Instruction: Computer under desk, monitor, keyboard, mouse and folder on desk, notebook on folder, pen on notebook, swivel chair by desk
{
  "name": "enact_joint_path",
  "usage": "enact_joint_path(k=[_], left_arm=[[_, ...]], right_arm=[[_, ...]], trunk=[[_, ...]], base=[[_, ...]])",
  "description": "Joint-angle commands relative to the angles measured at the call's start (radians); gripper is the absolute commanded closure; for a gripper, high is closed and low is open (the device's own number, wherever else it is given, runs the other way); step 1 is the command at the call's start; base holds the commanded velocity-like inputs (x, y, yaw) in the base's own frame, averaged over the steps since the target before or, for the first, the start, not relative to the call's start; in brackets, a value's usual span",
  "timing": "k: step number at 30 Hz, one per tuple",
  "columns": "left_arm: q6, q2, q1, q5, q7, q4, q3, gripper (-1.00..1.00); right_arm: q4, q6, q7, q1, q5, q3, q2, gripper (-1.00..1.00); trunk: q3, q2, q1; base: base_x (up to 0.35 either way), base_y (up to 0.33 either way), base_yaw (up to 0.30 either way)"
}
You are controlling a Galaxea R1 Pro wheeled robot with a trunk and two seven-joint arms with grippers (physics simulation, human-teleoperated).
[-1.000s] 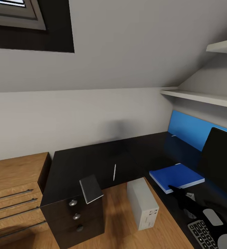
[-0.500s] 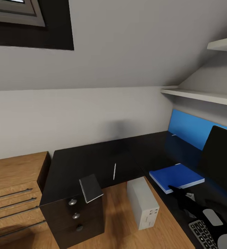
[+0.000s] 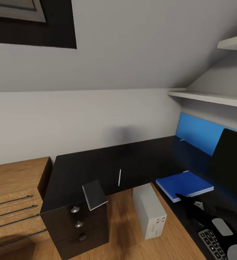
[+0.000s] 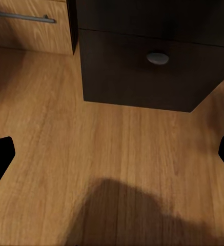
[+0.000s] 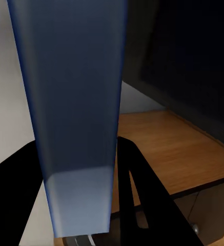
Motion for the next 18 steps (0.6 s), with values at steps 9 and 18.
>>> enact_joint_path(k=[9, 18], left_arm=[[-0.003, 0.0, -0.001, 0.006, -0.002, 0.001, -0.002, -1.0], [-0.003, 0.0, -0.001, 0.006, -0.002, 0.001, -0.002, -1.0]], right_arm=[[0.0, 0.008, 0.001, -0.001, -0.001, -0.006, 0.0, 1.0], [0.0, 0.008, 0.002, -0.001, -0.001, -0.006, 0.0, 1.0]], trunk=[[-0.011, -0.022, 0.012], [-0.011, -0.022, 0.012]], base=[[0.0, 0.0, 0.0], [0.0, 0.0, 0.0]])
